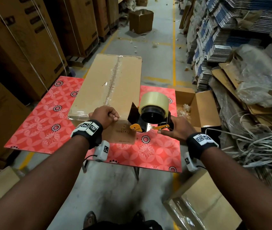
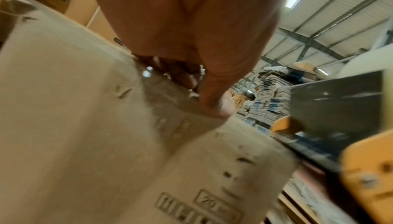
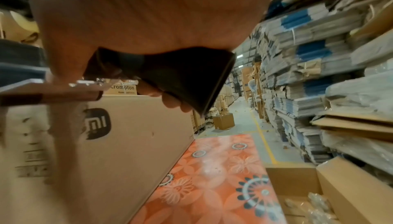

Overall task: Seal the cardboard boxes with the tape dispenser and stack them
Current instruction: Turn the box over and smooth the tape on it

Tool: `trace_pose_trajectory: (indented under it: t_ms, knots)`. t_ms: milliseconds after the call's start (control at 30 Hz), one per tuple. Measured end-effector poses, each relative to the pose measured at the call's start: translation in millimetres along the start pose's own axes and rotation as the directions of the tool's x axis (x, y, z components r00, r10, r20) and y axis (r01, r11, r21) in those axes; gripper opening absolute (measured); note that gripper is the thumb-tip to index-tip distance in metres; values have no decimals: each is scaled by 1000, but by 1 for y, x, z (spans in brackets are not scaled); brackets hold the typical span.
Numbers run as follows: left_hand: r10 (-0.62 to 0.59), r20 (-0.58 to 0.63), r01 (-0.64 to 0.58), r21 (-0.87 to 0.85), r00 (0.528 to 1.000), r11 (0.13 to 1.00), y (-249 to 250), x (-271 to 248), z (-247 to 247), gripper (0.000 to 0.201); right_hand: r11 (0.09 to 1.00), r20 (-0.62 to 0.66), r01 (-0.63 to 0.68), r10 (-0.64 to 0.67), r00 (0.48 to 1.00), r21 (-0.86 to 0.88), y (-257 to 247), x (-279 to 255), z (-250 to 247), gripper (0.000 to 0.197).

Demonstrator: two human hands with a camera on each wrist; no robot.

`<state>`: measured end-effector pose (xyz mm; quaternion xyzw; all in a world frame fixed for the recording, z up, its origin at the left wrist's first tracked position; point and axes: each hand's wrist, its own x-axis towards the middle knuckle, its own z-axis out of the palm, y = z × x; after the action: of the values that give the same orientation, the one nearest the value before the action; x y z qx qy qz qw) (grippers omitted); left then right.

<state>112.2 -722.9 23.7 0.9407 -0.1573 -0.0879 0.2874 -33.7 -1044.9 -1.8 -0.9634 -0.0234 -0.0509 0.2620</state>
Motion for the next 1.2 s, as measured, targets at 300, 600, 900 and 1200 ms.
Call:
trace_pose_trajectory:
  t_ms: [300,600,900,1200]
  knots:
    - [32,62,-32,11,998,999,28,-5,17,25,998,15,-48,47,999,47,-6,-5,3,35]
    - [37,76,-31,-70,996,997,19,-4,14,21,996,13,-80,79,997,35,18,-19,2,40]
    - [34,42,-33,-43,999,999,22,-6,20,34,986,116,-141,151,982,-88,11,-10,7,49]
    - [21,8,-21,0,1000,1000,24,-7,19,27,975,177,-221,213,961,27,16,-11,24,57]
